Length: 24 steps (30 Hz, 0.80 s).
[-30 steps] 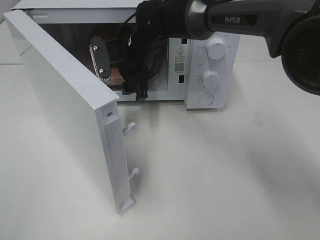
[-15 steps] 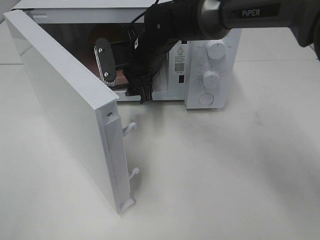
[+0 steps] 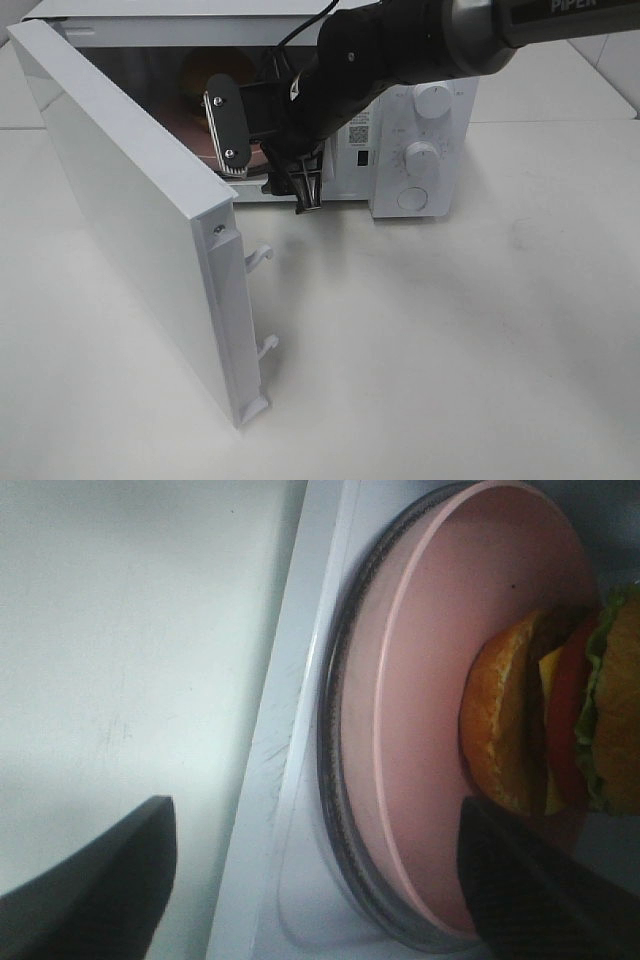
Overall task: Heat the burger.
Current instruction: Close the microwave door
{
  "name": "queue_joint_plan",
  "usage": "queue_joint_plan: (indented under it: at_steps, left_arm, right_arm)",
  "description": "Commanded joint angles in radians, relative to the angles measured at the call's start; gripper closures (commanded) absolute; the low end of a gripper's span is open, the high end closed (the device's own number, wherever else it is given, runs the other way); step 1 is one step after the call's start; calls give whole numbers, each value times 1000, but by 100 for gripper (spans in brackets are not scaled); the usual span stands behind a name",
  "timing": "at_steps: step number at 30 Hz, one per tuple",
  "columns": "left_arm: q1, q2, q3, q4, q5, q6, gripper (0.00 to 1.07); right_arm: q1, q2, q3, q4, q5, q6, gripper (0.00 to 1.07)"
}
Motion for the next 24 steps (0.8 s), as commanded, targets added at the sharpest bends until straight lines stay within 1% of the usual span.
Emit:
queue_joint_plan:
  at_steps: [1,3,4,5,6,13,14,18,24]
  left_arm:
    - [1,-4,-9,1,-2,-9,7]
    - [1,-4,-9,1,-2,-9,7]
    - [1,-4,-9,1,-2,-9,7]
    - [1,-4,-9,1,-2,-9,7]
    - [1,-4,-9,1,-2,-9,7]
    - [1,-4,-9,1,-2,-9,7]
    - [1,-4,-9,1,-2,-9,7]
    - [1,-4,-9,1,-2,-9,7]
    - [1,-4,-9,1,-2,-9,7]
  right_arm:
    - [0,-34,31,7,-12,25,31]
    - [0,-67,70,7,-18,42,31]
    - [0,-67,70,7,-18,42,31]
    - [0,-86,99,7,-21,53,31]
    - [0,-86,99,7,-21,53,31]
    - [0,-175,199,7,-22,120,31]
    - [0,-175,199,7,-22,120,31]
    - [0,-234,255,7,-23,205,31]
    - [-1,-296,299,7,-22,285,31]
